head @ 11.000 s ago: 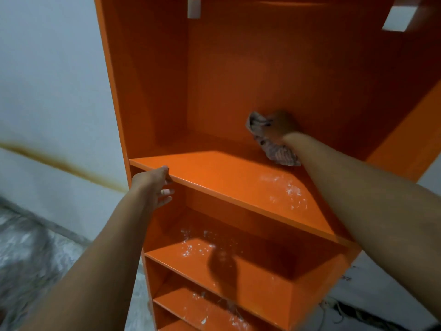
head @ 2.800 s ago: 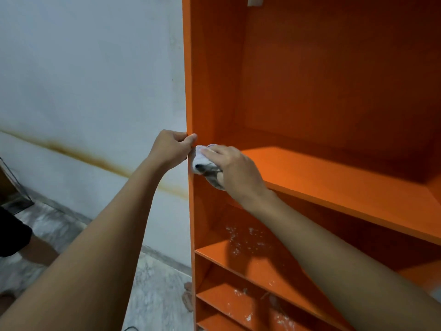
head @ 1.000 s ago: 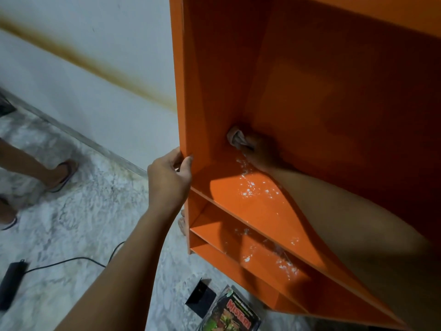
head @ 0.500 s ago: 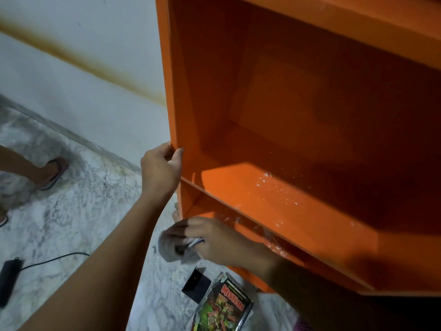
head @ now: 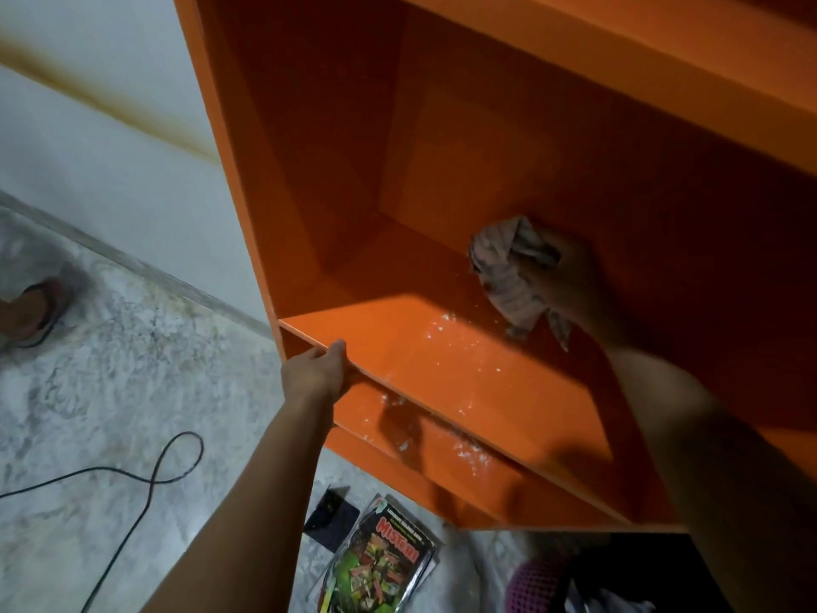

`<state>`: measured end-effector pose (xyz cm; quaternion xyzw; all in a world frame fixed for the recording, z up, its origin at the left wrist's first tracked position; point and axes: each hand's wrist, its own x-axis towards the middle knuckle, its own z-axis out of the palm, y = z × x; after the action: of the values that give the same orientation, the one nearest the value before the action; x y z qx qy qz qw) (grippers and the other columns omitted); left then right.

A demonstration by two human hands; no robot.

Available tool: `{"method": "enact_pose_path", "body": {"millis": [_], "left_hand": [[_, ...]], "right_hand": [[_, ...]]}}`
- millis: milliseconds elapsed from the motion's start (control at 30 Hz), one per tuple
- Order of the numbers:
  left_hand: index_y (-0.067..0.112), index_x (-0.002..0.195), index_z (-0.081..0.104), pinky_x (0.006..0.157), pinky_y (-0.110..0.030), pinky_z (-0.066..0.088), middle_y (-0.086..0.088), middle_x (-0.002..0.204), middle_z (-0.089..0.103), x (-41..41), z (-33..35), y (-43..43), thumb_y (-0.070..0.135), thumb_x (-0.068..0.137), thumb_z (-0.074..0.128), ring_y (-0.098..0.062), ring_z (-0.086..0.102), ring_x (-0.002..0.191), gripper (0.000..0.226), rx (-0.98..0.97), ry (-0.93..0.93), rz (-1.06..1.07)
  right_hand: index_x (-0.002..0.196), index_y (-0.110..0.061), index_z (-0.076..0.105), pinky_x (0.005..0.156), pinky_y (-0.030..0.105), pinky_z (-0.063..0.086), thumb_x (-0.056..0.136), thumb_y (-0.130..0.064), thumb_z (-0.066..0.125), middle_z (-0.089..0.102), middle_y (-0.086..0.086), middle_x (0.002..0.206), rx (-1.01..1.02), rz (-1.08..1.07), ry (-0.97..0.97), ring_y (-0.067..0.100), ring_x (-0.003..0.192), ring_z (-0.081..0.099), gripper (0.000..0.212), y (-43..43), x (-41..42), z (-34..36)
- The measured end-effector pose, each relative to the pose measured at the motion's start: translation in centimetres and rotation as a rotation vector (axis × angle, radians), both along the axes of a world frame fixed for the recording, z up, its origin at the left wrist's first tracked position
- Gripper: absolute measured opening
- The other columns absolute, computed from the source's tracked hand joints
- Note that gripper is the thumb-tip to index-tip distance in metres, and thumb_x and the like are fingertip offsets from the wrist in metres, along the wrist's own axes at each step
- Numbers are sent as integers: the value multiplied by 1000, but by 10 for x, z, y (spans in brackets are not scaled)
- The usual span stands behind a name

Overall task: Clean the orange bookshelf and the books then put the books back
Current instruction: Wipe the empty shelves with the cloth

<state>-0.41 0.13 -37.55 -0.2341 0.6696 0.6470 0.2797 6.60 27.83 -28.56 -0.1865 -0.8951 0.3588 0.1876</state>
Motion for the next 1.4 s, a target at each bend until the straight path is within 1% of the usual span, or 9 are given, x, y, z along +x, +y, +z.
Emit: {"method": "enact_pose_path", "body": {"millis": [233, 367, 600, 733, 833, 933, 1067, 1267, 1400], "left_hand": [[8, 131, 55, 72, -37, 59, -16, 105, 70, -8, -12, 2, 27, 97, 58, -28, 72, 89, 39, 49, -89, -24], [10, 136, 50, 77, -38, 58, -15, 105, 71, -11, -16, 1, 28, 97, 57, -28, 73, 88, 43, 84, -115, -34], [8, 131, 54, 75, -38, 58, -14, 102, 70, -9, -13, 0, 28, 98, 55, -31, 71, 91, 38, 89, -115, -75], [7, 130, 54, 79, -42, 59, -17, 107, 69, -12, -10, -1, 31, 98, 55, -31, 70, 93, 41, 67, -133, -100], [5, 128, 56, 66, -38, 58, -18, 105, 70, -12, -10, -2, 32, 97, 57, -31, 70, 91, 42, 46, -130, -97], [9, 133, 53, 77, -41, 59, -14, 103, 70, -8, -8, -2, 30, 97, 57, -29, 73, 86, 41, 78, -117, -77], [9, 127, 57, 77, -39, 59, -17, 107, 69, -3, -2, 3, 29, 95, 62, -27, 71, 86, 39, 27, -84, -32], [8, 141, 44, 77, -37, 56, -18, 104, 68, 29, -1, 16, 22, 97, 59, -25, 71, 87, 48, 98, -96, -60], [9, 139, 47, 77, -38, 55, -17, 106, 67, 53, -2, 29, 22, 97, 58, -26, 70, 90, 45, 132, -109, -52]], "right_hand": [[129, -7, 62, 80, 13, 45, 93, -5, 58, 67, 4, 117, 302, 186, -200, 14, 106, 61, 36, 29, -51, -42], [124, -14, 64, 75, 22, 38, 90, -30, 62, 69, 10, 111, 300, 184, -236, 26, 100, 65, 39, 20, -51, -83], [122, -32, 64, 74, 20, 47, 91, -22, 63, 68, -8, 116, 99, 199, -287, 11, 102, 65, 32, -24, -28, -91], [129, -27, 62, 101, 30, 47, 77, 16, 56, 56, -14, 135, 23, 461, -177, 1, 124, 53, 68, -92, 15, -92], [131, -27, 60, 105, 31, 45, 74, 20, 50, 54, -12, 139, 6, 585, -235, 3, 130, 47, 74, -131, 52, -94], [135, -23, 57, 112, 20, 33, 84, 13, 53, 53, -4, 142, -62, 736, -368, 5, 130, 44, 63, -158, 84, -88], [124, -49, 60, 91, 43, 55, 86, 9, 48, 52, -20, 138, -253, 549, -323, 23, 114, 61, 70, -141, 95, -60], [91, -16, 68, 57, 9, 45, 92, 6, 55, 68, -17, 66, -360, 40, -162, -11, 58, 57, 26, -27, 74, -4], [108, -8, 66, 67, 25, 47, 94, -4, 60, 64, 8, 94, -277, -128, -111, 2, 69, 58, 16, 24, 59, 3]]}}
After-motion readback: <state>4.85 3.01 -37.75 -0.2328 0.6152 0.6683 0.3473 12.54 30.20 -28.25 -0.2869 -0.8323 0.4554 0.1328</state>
